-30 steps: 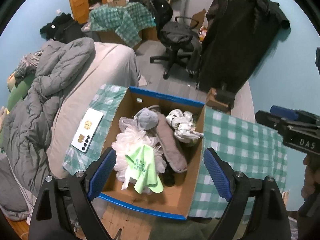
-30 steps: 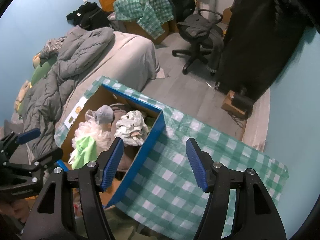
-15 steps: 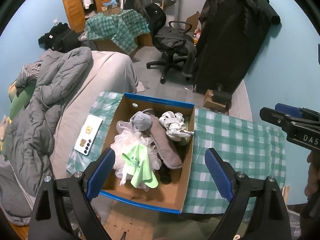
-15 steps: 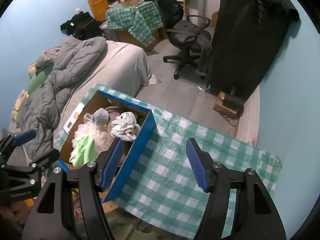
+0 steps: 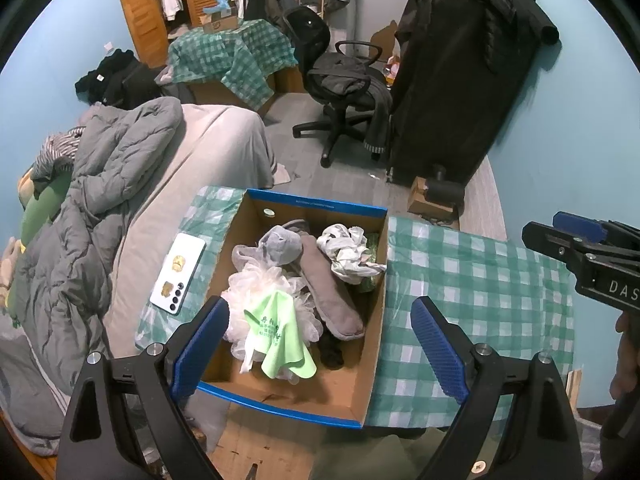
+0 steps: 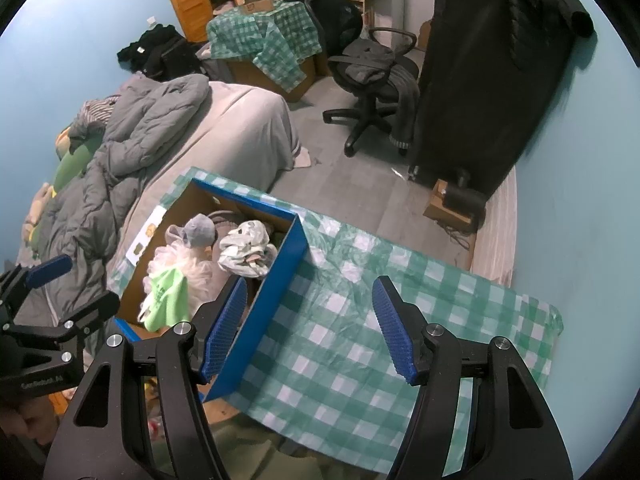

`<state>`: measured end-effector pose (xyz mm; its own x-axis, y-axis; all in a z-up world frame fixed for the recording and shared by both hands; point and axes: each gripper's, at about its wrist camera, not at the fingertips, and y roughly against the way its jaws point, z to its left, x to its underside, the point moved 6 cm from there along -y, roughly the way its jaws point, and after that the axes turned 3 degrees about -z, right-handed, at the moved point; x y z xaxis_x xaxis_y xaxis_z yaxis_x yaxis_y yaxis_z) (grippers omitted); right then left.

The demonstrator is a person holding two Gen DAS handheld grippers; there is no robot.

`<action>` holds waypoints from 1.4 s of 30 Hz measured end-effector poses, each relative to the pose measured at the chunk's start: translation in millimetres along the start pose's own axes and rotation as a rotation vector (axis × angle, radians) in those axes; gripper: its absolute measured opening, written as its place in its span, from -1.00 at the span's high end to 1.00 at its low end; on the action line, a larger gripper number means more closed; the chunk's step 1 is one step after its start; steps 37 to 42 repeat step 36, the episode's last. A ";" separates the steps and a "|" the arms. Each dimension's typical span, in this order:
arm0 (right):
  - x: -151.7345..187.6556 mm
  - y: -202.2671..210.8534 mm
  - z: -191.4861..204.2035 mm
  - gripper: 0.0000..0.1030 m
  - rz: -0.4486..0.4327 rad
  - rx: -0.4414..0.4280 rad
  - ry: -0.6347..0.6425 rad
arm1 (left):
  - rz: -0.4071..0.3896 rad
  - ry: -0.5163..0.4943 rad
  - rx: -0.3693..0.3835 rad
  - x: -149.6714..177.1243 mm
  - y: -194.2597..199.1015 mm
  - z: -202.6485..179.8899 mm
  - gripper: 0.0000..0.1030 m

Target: Organize soft objects

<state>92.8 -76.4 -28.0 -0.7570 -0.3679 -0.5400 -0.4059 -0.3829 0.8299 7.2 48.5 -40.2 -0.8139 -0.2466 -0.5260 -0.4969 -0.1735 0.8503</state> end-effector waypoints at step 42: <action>2.8 -4.0 2.0 -0.26 0.011 -0.008 -0.009 | 0.010 0.007 -0.004 -5.3 -4.6 5.7 -0.82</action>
